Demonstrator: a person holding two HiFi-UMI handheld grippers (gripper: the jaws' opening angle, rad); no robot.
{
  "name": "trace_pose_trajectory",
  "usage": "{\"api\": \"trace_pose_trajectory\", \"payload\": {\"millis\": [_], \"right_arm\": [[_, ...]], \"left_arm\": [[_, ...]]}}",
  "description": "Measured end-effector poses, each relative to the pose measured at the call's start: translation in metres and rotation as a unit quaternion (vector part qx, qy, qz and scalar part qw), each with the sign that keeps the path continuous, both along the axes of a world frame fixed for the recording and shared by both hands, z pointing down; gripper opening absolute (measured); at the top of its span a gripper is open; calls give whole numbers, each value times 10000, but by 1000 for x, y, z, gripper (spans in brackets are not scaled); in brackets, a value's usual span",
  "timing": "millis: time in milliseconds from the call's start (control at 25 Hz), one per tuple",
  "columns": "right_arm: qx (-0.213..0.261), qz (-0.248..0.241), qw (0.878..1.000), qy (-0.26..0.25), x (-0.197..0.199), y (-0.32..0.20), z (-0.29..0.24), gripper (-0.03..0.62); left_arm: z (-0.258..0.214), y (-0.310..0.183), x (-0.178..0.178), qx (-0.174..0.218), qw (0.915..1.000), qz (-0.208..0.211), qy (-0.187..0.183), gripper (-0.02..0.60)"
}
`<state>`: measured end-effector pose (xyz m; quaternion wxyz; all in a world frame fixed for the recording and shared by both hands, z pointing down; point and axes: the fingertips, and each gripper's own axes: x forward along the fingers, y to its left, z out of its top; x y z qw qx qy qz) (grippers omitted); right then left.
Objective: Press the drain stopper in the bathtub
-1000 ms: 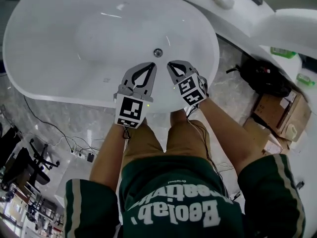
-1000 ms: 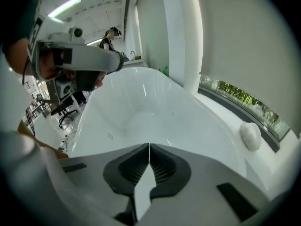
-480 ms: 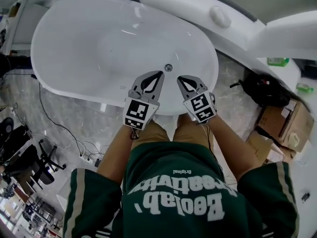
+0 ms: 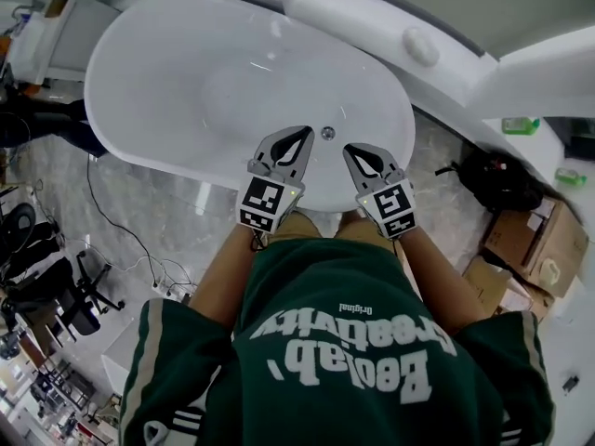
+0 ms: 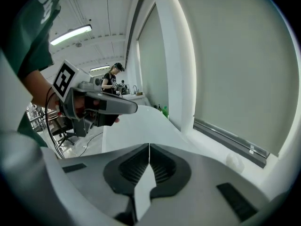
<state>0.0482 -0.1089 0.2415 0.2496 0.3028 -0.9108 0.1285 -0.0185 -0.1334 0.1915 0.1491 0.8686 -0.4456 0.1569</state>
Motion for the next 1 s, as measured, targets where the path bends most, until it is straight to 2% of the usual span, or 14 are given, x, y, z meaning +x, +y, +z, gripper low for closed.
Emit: {"api": "trace_pose_trajectory", "payload": {"millis": [200,480,880,1000], "right_arm": [[393,-174,9989,-211,-11,0,-36,15],[832,-667,9932,-476,-39,10,-75,14],[1106,-804,9839,-1154,-49,19,-109,14],[1269,-908,9817,-1094,-51,21,-113,12]], "left_arm": [[-14,8,-12,136,9998,-120,-63,5],[-42,19,-29,387,9991,-152,-106,5],[-62,27,-18,610,9980,116,-101,5],[-62,27,-15,618,9979,166,-98,5]]}}
